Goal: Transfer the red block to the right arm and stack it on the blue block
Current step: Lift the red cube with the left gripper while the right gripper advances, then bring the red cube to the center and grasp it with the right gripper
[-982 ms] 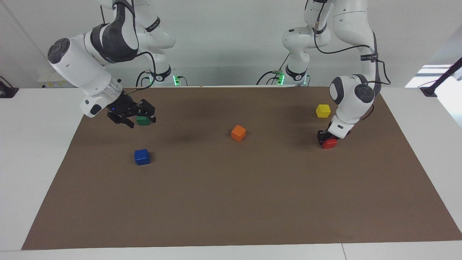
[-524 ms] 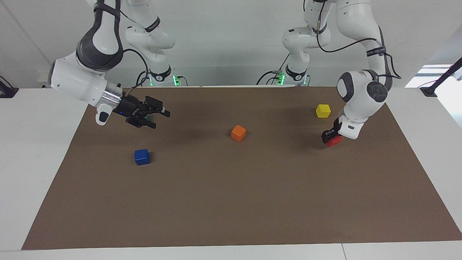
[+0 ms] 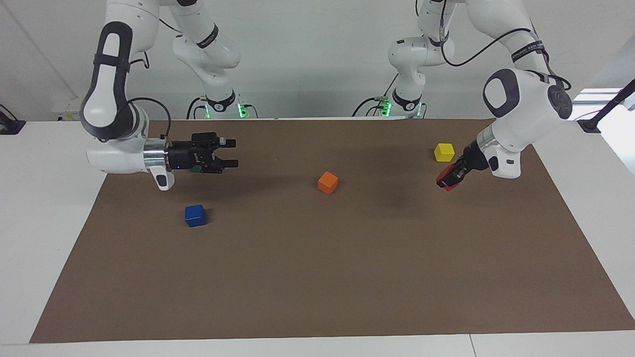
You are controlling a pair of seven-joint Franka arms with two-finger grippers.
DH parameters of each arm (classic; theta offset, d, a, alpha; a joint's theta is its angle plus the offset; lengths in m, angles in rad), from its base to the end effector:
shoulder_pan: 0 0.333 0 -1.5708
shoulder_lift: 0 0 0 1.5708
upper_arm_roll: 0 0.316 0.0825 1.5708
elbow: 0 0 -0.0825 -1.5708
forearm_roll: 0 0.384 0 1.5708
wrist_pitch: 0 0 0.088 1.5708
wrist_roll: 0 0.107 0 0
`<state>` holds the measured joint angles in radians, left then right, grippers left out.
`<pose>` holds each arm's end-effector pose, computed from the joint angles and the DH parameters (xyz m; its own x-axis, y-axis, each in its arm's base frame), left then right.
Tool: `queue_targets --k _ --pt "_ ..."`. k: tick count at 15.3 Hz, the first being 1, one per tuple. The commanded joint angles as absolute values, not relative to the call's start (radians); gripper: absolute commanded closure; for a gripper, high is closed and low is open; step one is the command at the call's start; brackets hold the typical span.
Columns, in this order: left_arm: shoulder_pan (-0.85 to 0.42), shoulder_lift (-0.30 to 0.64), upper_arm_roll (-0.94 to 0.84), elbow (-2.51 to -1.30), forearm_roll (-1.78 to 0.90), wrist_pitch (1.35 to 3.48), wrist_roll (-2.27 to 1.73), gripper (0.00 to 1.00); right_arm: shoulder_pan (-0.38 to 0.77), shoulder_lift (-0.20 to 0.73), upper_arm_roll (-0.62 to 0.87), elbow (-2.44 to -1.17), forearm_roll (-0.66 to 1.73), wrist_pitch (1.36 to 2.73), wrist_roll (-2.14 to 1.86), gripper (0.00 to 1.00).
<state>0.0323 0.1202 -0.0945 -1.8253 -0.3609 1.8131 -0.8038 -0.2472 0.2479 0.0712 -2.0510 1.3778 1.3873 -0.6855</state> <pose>0.5795 -0.0635 0.4610 0.6348 0.6908 -0.3461 0.7617 -0.6349 0.1297 0.5461 0.0220 0.3656 0.9946 0.0862 -0.0578 -0.0574 -0.0076 -0.9983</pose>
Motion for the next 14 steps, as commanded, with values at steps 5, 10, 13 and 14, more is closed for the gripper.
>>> queue_targets --k 5,10,13,14 --pt "0.028 0.075 -0.235 -1.824 -0.605 1.836 -1.299 1.00 -0.184 0.489 0.086 -2.039 1.698 1.096 -0.891 0.00" --pt "0.008 -0.001 -0.242 -1.978 -1.007 1.989 -1.321 1.00 -0.109 0.492 0.089 -2.026 1.818 1.085 -0.891 0.00" --pt "-0.064 -0.021 -0.241 -2.026 -1.138 2.068 -1.325 1.00 -0.087 0.491 0.089 -2.029 1.818 1.091 -0.893 0.00" --pt "-0.089 -0.023 -0.241 -2.026 -1.167 2.074 -1.327 1.00 -0.084 0.491 0.090 -2.029 1.818 1.098 -0.894 0.00"
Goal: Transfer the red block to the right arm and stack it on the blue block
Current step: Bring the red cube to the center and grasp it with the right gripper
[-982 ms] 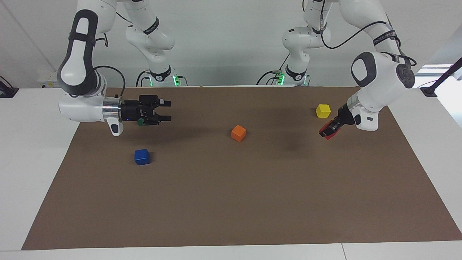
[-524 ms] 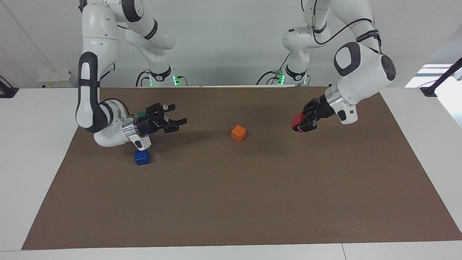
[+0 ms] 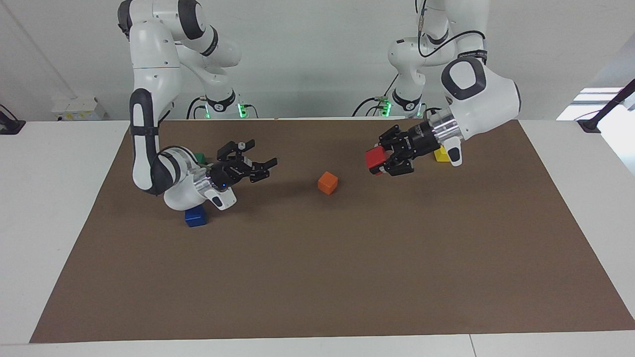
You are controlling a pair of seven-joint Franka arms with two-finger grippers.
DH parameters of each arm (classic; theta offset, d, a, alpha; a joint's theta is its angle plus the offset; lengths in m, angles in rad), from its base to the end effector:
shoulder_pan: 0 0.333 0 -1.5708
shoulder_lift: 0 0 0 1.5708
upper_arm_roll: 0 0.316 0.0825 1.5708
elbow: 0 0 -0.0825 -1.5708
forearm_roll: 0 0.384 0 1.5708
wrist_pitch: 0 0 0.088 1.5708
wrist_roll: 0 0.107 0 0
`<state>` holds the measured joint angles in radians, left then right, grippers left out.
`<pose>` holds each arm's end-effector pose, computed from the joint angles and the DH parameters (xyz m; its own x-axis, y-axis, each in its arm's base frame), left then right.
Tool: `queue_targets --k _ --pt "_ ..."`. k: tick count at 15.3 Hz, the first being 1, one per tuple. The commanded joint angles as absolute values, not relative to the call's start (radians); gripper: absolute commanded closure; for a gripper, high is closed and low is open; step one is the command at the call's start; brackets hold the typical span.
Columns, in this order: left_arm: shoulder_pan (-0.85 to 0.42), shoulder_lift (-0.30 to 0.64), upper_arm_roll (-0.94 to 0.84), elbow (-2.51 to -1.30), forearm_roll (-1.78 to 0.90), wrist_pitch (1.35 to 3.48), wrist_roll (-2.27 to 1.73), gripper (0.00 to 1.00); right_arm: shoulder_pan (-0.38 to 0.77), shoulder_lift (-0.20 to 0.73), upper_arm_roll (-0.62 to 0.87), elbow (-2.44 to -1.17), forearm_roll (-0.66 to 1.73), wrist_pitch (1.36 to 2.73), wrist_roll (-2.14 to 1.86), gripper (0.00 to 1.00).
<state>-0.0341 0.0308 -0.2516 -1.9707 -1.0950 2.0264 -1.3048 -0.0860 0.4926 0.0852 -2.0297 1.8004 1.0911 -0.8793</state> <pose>0.5415 -0.2109 0.4854 0.0359 0.5506 -0.8340 0.9993 -0.0254 0.0263 0.5554 0.1270 0.3083 0.9948 0.0997 0.0196 -0.0361 0.5263 -0.8495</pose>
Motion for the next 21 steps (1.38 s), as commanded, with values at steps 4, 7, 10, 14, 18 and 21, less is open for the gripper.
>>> queue_targets --k 4,7,10,14,18,21 --pt "-0.172 -0.020 -0.241 -2.022 -1.284 2.155 -1.376 1.00 -0.034 0.491 0.091 -2.031 1.851 1.124 -0.899 0.00" --pt "-0.259 -0.014 -0.241 -2.022 -1.292 2.270 -1.437 1.00 0.007 0.491 0.091 -2.029 1.888 1.163 -0.917 0.00" --pt "-0.334 -0.005 -0.241 -2.023 -1.363 2.418 -1.489 1.00 0.035 0.491 0.091 -2.029 1.907 1.198 -0.925 0.00" --pt "-0.367 -0.002 -0.239 -2.026 -1.387 2.474 -1.502 1.00 0.067 0.491 0.091 -2.028 1.916 1.259 -0.936 0.00" --pt "-0.403 -0.003 -0.241 -2.043 -1.387 2.531 -1.502 1.00 0.118 0.491 0.091 -2.025 1.971 1.316 -0.950 0.00" --pt "-0.403 -0.012 -0.239 -2.063 -1.387 2.519 -1.494 1.00 0.121 0.488 0.089 -2.032 1.970 1.319 -0.971 0.00"
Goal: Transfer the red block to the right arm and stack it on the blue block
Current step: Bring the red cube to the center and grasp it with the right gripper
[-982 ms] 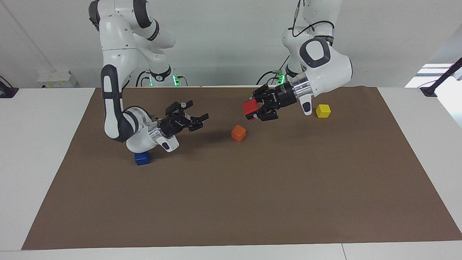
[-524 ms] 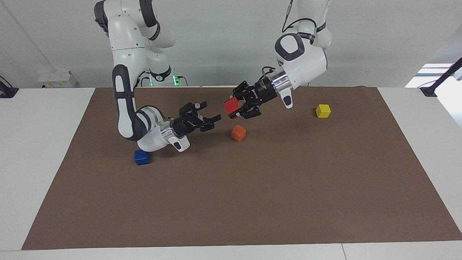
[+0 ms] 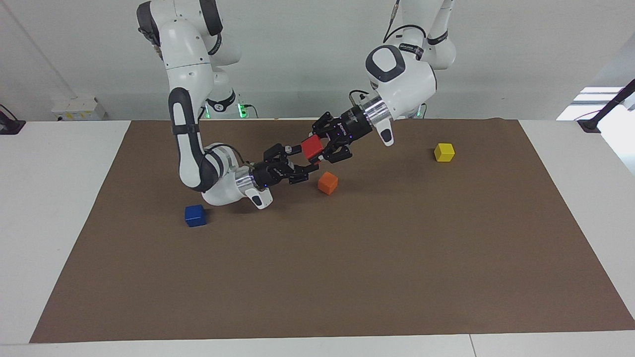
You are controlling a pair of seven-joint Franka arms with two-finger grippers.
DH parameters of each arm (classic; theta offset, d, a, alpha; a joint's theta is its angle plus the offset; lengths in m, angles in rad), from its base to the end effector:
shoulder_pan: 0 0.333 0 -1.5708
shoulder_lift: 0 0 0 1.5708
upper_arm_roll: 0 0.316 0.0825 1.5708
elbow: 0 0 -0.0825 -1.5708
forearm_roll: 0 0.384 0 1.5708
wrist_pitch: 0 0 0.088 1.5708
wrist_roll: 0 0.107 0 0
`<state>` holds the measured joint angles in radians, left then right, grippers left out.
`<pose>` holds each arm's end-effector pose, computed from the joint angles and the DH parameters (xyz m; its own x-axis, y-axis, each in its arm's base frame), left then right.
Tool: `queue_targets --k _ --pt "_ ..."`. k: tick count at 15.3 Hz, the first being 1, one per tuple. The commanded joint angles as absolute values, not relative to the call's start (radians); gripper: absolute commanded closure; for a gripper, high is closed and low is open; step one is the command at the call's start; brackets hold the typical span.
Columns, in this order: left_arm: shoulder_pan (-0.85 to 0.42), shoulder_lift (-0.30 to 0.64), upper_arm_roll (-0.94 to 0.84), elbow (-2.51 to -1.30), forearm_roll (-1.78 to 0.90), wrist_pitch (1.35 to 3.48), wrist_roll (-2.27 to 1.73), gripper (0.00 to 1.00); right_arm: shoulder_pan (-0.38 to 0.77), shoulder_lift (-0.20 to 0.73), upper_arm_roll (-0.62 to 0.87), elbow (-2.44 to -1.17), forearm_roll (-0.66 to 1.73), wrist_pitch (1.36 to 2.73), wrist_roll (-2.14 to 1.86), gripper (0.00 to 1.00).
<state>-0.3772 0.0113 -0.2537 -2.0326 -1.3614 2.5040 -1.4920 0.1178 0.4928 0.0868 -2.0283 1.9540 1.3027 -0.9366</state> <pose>0.4801 -0.3417 0.4850 -0.1628 0.4490 -0.8786 0.9686 0.2423 -0.0556 0.5500 0.2295 0.2952 0.9993 0.0380 -0.0012 -0.0186 0.4613 -0.8870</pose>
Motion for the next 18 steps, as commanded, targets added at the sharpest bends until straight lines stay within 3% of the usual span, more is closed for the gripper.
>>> queue_targets --k 1,11,13,17,18 --pt "-0.403 -0.014 -0.239 -2.069 -1.387 2.514 -1.488 1.00 0.121 0.486 0.090 -2.036 1.970 1.315 -0.976 0.00" --pt "-0.396 -0.045 -0.238 -2.123 -1.387 2.471 -1.394 1.00 0.121 0.465 0.091 -2.040 1.970 1.324 -0.969 0.01" --pt "-0.397 -0.044 -0.239 -2.123 -1.387 2.473 -1.394 1.00 0.121 0.465 0.091 -2.040 1.968 1.328 -0.969 0.17" --pt "-0.407 -0.041 -0.241 -2.122 -1.387 2.503 -1.394 1.00 0.138 0.460 0.091 -2.040 1.970 1.368 -0.971 0.21" --pt "-0.407 -0.041 -0.241 -2.123 -1.387 2.503 -1.394 1.00 0.141 0.460 0.091 -2.040 1.970 1.371 -0.973 0.27"
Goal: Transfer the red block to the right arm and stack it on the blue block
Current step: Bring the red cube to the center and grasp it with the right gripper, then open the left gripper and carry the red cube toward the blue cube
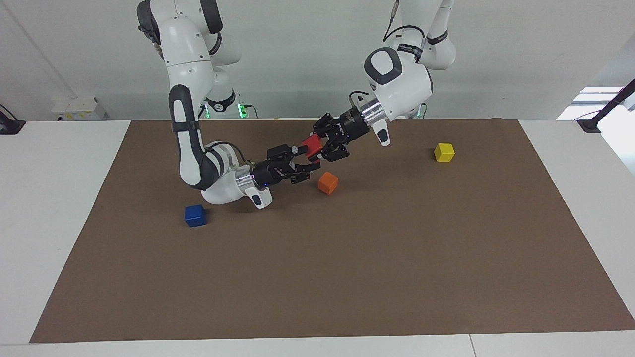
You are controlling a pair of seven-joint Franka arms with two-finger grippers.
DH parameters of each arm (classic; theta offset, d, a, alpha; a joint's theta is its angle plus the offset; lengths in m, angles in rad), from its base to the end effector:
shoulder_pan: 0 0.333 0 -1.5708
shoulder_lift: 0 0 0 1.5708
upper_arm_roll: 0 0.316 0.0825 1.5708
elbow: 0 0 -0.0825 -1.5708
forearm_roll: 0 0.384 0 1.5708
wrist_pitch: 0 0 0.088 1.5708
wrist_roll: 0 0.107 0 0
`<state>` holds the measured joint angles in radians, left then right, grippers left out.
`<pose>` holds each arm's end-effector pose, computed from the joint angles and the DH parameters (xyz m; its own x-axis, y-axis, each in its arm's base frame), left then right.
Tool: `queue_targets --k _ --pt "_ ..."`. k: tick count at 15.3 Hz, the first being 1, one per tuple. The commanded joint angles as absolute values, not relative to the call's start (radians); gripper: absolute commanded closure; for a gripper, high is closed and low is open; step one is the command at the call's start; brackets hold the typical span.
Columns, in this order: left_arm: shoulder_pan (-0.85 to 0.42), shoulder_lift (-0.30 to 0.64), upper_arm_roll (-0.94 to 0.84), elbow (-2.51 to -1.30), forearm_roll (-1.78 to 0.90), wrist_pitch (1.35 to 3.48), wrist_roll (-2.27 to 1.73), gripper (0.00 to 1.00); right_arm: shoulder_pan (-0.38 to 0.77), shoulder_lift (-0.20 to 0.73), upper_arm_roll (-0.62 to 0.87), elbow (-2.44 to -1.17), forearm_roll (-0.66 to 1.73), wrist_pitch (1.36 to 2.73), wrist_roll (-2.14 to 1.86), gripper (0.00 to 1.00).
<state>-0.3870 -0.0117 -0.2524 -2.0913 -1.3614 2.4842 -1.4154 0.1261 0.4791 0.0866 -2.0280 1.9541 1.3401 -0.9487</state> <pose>0.4643 -0.3405 0.4681 -0.1062 0.4874 -0.8667 0.9831 0.1822 -0.0180 0.5511 0.2326 0.2988 0.9997 0.0209 0.0137 0.0032 0.4361 -0.8999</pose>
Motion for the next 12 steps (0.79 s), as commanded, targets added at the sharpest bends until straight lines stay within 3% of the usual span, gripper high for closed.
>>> queue_targets --k 1,4,5,6,12 --pt "-0.407 -0.041 -0.241 -2.123 -1.387 2.503 -1.394 1.00 0.143 0.460 0.091 -2.040 1.970 1.373 -0.976 0.29" --pt "-0.408 -0.038 -0.241 -2.121 -1.387 2.505 -1.393 1.00 0.143 0.460 0.091 -2.040 1.970 1.384 -0.985 0.41" --pt "-0.408 -0.037 -0.241 -2.121 -1.387 2.505 -1.394 1.00 0.143 0.460 0.091 -2.040 1.970 1.388 -0.994 0.59" --pt "-0.408 -0.037 -0.241 -2.123 -1.387 2.505 -1.394 1.00 0.143 0.459 0.091 -2.040 1.970 1.396 -0.997 0.97" --pt "-0.408 -0.037 -0.239 -2.122 -1.387 2.507 -1.394 1.00 0.143 0.416 0.091 -2.040 1.968 1.465 -0.956 1.00"
